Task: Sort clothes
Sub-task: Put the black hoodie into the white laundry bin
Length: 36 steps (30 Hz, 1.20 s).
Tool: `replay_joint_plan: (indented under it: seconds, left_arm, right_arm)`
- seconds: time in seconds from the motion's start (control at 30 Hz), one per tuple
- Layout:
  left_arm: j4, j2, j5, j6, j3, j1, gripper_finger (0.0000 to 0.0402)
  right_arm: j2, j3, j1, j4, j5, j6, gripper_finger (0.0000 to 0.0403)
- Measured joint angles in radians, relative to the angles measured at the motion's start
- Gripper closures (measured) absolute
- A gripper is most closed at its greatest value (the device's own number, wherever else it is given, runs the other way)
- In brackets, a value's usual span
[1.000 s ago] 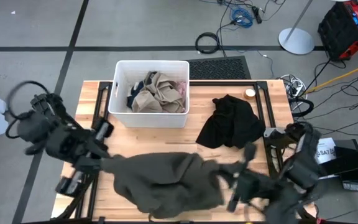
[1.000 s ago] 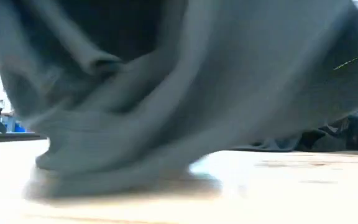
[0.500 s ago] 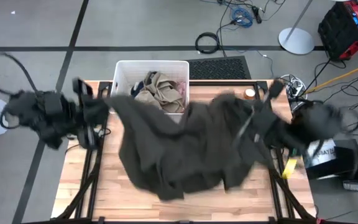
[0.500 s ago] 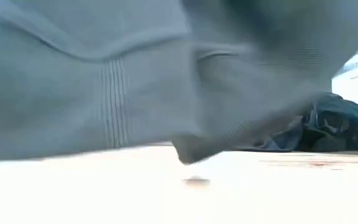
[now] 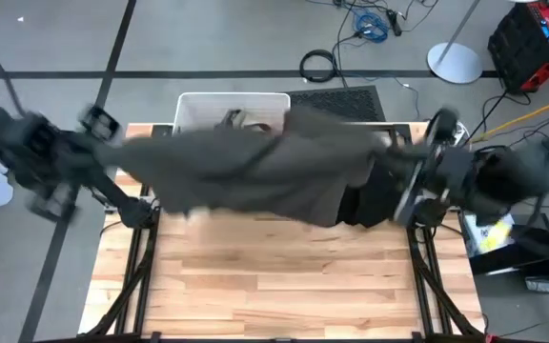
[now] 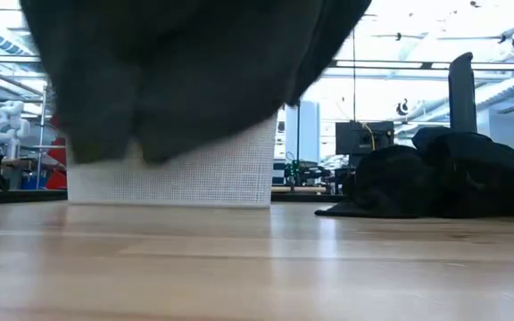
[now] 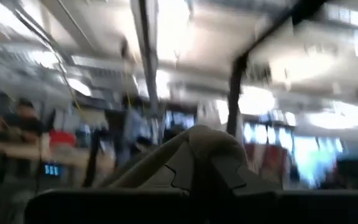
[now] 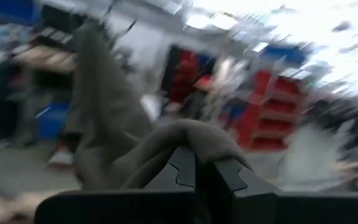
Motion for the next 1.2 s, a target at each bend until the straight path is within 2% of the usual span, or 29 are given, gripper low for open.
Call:
replay_joint_plan:
  seconds: [0.23, 0.33, 0.4, 0.53, 0.6, 0.7, 0.77, 0.87, 0.97, 1.03, 1.1, 1.2]
  left_arm:
    - [-0.385, 0.103, -0.064, -0.283, -0.032, -0.053, 0.0382]
    - [-0.497, 0.162, -0.130, -0.434, -0.091, -0.092, 0.0384]
    - [-0.541, 0.207, -0.176, -0.558, -0.137, -0.120, 0.0389]
    - [-0.540, 0.316, -0.200, -0.757, -0.225, -0.191, 0.0391]
    - [-0.534, 0.379, -0.226, -0.826, -0.235, -0.227, 0.0391]
    - [-0.529, 0.461, -0.318, -0.898, -0.232, -0.276, 0.0391]
    - [-0.534, 0.494, -0.392, -0.925, -0.231, -0.300, 0.0391]
    - [-0.558, 0.510, -0.502, -0.930, -0.230, -0.311, 0.0391]
    - [-0.603, 0.505, -0.567, -0.930, -0.230, -0.300, 0.0391]
    - [-0.669, 0.489, -0.569, -0.947, -0.230, -0.280, 0.0391]
    - [-0.788, 0.473, -0.570, -1.031, -0.228, -0.257, 0.0391]
    - [-1.063, 0.465, -0.566, -1.280, -0.228, -0.218, 0.0391]
  right_arm:
    - [0.050, -0.013, 0.137, -0.774, -0.011, 0.890, 0.0402]
    - [0.101, -0.076, 0.208, -0.953, -0.014, 1.202, 0.0402]
    - [0.134, -0.133, 0.260, -0.976, -0.015, 1.351, 0.0402]
    - [0.211, -0.247, 0.354, -0.839, 0.001, 1.500, 0.0402]
    - [0.258, -0.286, 0.392, -0.713, 0.023, 1.502, 0.0402]
    - [0.328, -0.301, 0.423, -0.546, 0.068, 1.448, 0.0402]
    - [0.359, -0.301, 0.428, -0.506, 0.130, 1.421, 0.0402]
    - [0.371, -0.301, 0.408, -0.596, 0.200, 1.463, 0.0402]
    - [0.353, -0.301, 0.360, -0.799, 0.201, 1.626, 0.0402]
    - [0.345, -0.301, 0.322, -0.958, 0.159, 1.763, 0.0402]
    - [0.344, -0.306, 0.284, -1.098, 0.072, 1.906, 0.0402]
    - [0.318, -0.404, 0.227, -1.057, -0.017, 1.882, 0.0402]
